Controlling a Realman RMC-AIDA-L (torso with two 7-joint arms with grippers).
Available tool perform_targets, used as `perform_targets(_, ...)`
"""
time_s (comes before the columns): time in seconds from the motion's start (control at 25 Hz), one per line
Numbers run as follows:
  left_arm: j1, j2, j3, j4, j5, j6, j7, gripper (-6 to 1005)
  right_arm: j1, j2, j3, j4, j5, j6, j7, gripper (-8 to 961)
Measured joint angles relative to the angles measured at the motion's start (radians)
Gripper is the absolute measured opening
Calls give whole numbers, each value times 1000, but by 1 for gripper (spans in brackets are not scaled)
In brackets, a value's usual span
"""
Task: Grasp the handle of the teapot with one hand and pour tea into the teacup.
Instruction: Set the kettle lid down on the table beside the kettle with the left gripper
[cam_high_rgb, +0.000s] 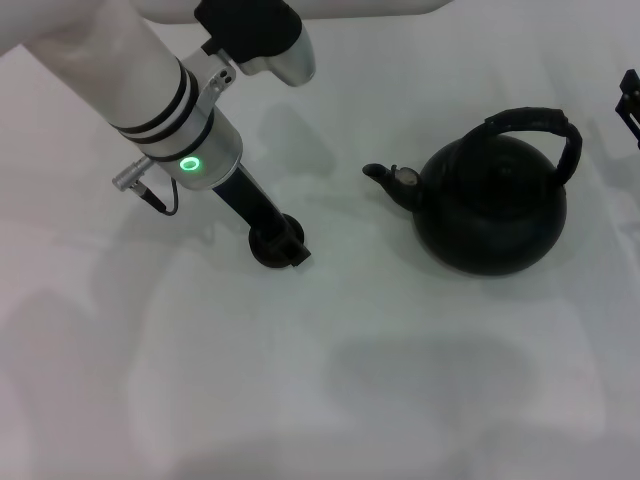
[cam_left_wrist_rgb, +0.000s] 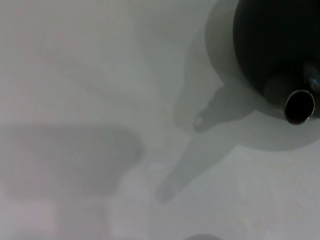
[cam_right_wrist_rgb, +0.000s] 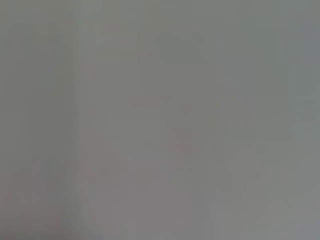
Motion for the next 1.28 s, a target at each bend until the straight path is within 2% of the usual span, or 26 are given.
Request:
perform_targets(0.24, -3, 1, 45, 1, 4, -4, -6, 691, 0, 0, 0, 0, 1, 0, 0, 789)
perform_targets(0.72, -3, 0, 53, 2, 16, -12, -32, 693, 0, 0, 0, -1, 2, 0, 0, 785)
perform_targets(1.16, 0, 3, 47, 13, 24, -27, -34, 788, 0, 2, 0, 1, 2, 0, 0, 782)
perform_targets(1.28, 6, 3, 43, 46, 26, -30, -34, 841, 0, 2, 0, 0, 2, 0, 1, 781)
